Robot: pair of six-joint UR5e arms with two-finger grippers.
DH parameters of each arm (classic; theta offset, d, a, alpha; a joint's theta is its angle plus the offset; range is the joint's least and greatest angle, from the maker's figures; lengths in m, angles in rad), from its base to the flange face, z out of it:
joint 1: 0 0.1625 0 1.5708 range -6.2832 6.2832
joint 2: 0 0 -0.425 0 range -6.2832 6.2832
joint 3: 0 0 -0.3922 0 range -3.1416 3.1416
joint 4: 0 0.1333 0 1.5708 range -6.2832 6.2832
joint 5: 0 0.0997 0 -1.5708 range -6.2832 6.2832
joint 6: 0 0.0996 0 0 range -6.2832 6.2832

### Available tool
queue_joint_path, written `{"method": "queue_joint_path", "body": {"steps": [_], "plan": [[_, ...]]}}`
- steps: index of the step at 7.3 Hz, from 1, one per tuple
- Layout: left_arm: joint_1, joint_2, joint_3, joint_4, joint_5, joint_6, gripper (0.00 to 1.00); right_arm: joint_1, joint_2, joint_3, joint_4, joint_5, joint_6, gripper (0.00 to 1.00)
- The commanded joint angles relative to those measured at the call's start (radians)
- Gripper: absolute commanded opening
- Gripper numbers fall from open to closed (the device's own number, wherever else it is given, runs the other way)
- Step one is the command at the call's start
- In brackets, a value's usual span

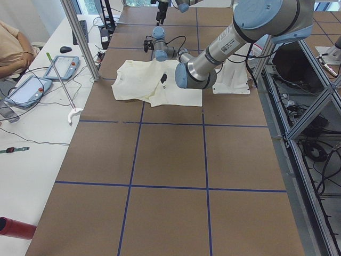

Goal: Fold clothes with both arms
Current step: 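Fold the held sleeve across the shirt body with the left gripper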

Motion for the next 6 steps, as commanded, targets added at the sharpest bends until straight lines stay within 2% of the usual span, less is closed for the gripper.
{"method": "queue_joint_path", "body": {"steps": [1,2,3,4,5,6], "plan": [[0.052,-0.04,0.063,-0.045,0.096,-0.02,0.0,-0.002,0.002,0.0,0.001,-0.001,0.002,1.0],[0.072,-0.043,0.069,-0.09,0.154,-0.027,0.16,-0.002,0.002,-0.003,0.001,-0.004,0.002,1.0],[0.069,-0.04,0.068,-0.105,0.155,-0.034,0.5,-0.002,0.0,-0.003,0.001,-0.004,0.002,1.0],[0.04,-0.036,0.028,-0.103,0.149,-0.049,0.55,-0.011,0.008,-0.003,0.001,-0.015,0.005,1.0],[-0.015,-0.017,-0.004,-0.1,0.108,-0.05,0.55,-0.046,0.018,0.001,0.001,-0.031,0.017,1.0],[-0.085,0.039,-0.064,-0.082,0.003,-0.044,0.55,-0.12,0.029,0.018,0.001,-0.106,0.073,1.0]]}}
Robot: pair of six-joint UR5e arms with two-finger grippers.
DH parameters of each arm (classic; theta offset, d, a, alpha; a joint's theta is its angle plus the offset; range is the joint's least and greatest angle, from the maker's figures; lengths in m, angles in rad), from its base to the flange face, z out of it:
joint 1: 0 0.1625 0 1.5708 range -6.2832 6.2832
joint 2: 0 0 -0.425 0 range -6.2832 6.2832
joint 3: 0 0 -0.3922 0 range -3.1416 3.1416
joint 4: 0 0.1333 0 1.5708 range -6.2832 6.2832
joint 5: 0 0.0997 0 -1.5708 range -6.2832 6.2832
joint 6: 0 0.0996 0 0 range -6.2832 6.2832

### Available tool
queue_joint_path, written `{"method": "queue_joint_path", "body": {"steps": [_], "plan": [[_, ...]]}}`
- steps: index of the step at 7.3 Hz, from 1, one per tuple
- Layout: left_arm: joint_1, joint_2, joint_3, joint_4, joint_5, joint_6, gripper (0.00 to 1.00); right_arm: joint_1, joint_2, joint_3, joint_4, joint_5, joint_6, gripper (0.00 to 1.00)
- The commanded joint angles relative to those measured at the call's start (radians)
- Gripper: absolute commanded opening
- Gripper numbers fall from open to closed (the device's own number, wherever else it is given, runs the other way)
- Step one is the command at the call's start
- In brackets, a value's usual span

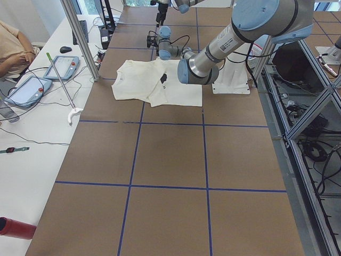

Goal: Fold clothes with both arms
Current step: 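Fold the held sleeve across the shirt body with the left gripper, then release the sleeve and withdraw the left gripper while the right gripper moves to the hem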

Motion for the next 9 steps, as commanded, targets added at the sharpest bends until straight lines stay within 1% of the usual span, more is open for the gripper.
{"method": "queue_joint_path", "body": {"steps": [1,2,3,4,5,6,7,8,9], "plan": [[-0.13,0.151,-0.154,0.031,-0.183,0.028,0.54,-0.196,0.016,0.063,-0.003,-0.199,0.178,1.0],[-0.162,0.218,-0.213,0.067,-0.22,0.103,0.54,-0.328,0.008,0.13,-0.011,-0.324,0.322,1.0],[-0.179,0.27,-0.249,0.093,-0.22,0.169,0.54,-0.415,-0.002,0.18,-0.015,-0.351,0.454,1.0],[-0.181,0.365,-0.337,0.094,-0.214,0.183,0.54,-0.488,-0.047,0.245,-0.015,-0.375,0.536,1.0],[-0.182,0.492,-0.499,0.098,-0.226,0.183,0.53,-0.6,-0.099,0.308,-0.017,-0.491,0.589,1.0],[-0.182,0.582,-0.611,0.104,-0.226,0.182,0.52,-0.701,-0.152,0.339,-0.017,-0.586,0.656,0.99],[-0.182,0.623,-0.64,0.104,-0.222,0.182,0.53,-0.816,-0.168,0.346,-0.02,-0.709,0.699,0.97],[-0.182,0.628,-0.639,0.104,-0.216,0.179,0.54,-0.925,-0.168,0.347,-0.064,-0.851,0.766,0.88],[-0.179,0.631,-0.637,0.104,-0.214,0.176,0.54,-0.982,-0.158,0.347,-0.125,-0.915,0.803,0.82]]}}
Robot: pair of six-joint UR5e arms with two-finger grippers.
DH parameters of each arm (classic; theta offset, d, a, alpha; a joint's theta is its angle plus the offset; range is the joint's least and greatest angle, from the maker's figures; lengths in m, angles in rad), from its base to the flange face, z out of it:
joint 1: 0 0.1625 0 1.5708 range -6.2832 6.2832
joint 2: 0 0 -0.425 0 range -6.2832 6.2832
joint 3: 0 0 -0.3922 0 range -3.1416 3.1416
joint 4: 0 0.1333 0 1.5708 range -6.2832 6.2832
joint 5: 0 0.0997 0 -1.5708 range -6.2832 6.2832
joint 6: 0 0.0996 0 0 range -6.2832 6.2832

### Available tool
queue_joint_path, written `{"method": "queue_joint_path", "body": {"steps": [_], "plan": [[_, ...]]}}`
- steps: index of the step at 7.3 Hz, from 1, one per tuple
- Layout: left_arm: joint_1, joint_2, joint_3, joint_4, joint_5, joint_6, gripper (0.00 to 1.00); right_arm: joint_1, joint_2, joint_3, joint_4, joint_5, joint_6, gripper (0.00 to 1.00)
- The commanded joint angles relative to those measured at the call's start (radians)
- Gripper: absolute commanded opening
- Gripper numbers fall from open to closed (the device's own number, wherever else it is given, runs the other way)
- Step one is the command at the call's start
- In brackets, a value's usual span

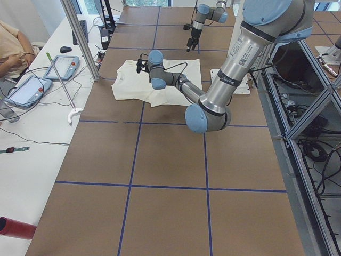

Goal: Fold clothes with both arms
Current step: 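Release the sleeve and withdraw the left gripper while the right gripper moves to the hem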

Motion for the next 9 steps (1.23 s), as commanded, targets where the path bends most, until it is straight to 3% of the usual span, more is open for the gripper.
{"method": "queue_joint_path", "body": {"steps": [1,3,5,6,8,9], "plan": [[0.007,0.019,-0.007,0.0,0.004,-0.005,0.55,-0.133,0.037,-0.007,-0.116,-0.152,0.063,0.78],[0.009,0.02,-0.007,-0.001,0.004,-0.005,0.56,-0.148,0.138,-0.064,-0.226,-0.159,0.066,0.78],[0.009,0.019,-0.007,-0.003,0.004,-0.005,0.57,-0.142,0.131,-0.069,-0.228,-0.159,0.07,0.67],[0.009,0.019,-0.007,-0.003,0.005,-0.005,0.57,-0.139,0.129,-0.069,-0.23,-0.159,0.069,0.56],[0.009,0.017,-0.008,-0.003,0.004,-0.005,0.57,-0.138,0.122,-0.066,-0.248,-0.157,0.067,0.12],[0.009,0.019,-0.01,-0.001,0.004,-0.006,0.57,-0.138,0.117,-0.058,-0.274,-0.154,0.064,0.0]]}}
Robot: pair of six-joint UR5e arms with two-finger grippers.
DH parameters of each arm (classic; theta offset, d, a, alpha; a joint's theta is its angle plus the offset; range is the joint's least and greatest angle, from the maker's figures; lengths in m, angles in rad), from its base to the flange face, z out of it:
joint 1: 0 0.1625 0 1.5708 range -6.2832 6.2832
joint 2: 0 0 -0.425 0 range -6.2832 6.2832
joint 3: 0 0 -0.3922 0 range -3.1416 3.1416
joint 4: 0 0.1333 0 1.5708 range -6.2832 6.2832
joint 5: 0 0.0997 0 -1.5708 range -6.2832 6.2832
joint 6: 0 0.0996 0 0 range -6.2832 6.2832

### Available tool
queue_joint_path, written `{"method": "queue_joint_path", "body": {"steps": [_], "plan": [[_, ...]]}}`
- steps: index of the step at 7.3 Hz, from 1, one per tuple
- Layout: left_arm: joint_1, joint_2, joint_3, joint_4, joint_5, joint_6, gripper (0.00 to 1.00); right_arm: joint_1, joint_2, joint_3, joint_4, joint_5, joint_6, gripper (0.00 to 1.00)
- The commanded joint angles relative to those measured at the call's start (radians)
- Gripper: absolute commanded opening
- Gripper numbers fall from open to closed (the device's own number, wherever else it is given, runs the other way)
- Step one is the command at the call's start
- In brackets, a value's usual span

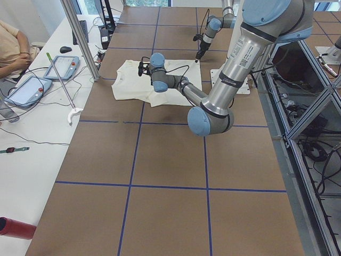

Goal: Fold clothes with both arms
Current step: 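Release the sleeve and withdraw the left gripper while the right gripper moves to the hem, then lower the left gripper to the hem corner nearest the robot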

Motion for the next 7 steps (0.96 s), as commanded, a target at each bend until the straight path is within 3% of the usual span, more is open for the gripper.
{"method": "queue_joint_path", "body": {"steps": [1,2,3,4,5,7], "plan": [[0.0,0.001,-0.003,0.001,0.0,-0.003,0.57,0.002,-0.006,0.008,-0.026,0.007,-0.007,0.0],[-0.009,0.013,-0.029,0.027,0.0,-0.004,0.57,0.004,-0.008,0.017,-0.026,0.01,-0.007,0.0],[0.003,0.115,-0.132,0.109,0.02,-0.004,0.59,0.01,-0.011,0.051,-0.027,0.015,-0.009,0.0],[0.05,0.204,-0.276,0.191,0.138,-0.01,0.63,0.027,-0.025,0.107,-0.043,0.038,-0.009,0.0],[0.171,0.291,-0.422,0.314,0.259,-0.08,0.62,0.045,-0.023,0.126,-0.052,0.064,-0.009,0.0],[0.376,0.352,-0.564,0.475,0.444,-0.313,0.61,0.045,-0.01,0.123,-0.052,0.076,-0.009,0.0]]}}
